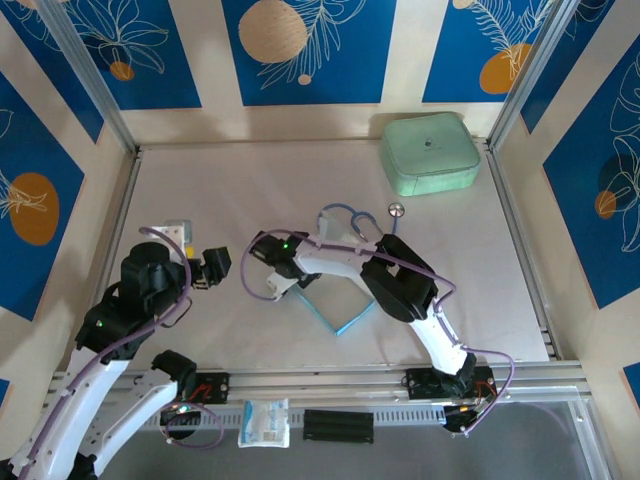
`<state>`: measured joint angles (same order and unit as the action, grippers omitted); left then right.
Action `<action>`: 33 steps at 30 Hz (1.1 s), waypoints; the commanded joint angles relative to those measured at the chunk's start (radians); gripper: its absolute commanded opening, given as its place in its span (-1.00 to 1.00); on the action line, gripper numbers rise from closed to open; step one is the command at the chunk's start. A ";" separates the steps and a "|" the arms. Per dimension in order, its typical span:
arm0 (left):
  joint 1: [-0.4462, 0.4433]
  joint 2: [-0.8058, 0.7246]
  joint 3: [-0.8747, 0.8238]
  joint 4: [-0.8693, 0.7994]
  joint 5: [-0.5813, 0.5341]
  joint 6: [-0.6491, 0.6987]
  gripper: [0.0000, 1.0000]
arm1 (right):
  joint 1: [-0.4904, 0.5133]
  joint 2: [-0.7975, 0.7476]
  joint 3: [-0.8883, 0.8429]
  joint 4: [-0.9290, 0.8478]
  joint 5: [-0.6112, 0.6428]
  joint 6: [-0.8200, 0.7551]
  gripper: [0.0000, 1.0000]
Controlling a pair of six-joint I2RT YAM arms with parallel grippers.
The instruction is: Fold the paper box
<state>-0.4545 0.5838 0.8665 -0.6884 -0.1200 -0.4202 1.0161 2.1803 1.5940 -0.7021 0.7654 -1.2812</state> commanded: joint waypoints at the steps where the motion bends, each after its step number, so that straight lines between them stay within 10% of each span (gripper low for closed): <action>1: -0.001 -0.016 -0.016 0.028 0.011 -0.004 0.64 | 0.008 0.010 -0.075 0.185 -0.094 -0.010 -1.00; 21: -0.001 0.060 0.006 0.064 0.017 0.030 0.68 | -0.010 -0.249 -0.132 0.161 -0.092 0.047 0.14; 24: -0.002 0.080 0.024 0.072 0.072 0.068 0.67 | -0.009 -0.325 -0.067 0.054 -0.172 0.283 0.14; 31: -0.001 0.209 0.142 -0.005 0.248 0.246 0.64 | -0.168 -0.532 0.060 -0.361 -0.299 1.371 0.34; 33: -0.001 0.274 0.186 -0.044 0.288 0.281 0.64 | -0.284 -0.581 0.073 -0.509 -0.492 1.549 0.35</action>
<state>-0.4545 0.8013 0.9928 -0.6701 0.0738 -0.2359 0.8566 1.6714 1.6440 -0.9401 0.4679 -0.2577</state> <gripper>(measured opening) 0.819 0.668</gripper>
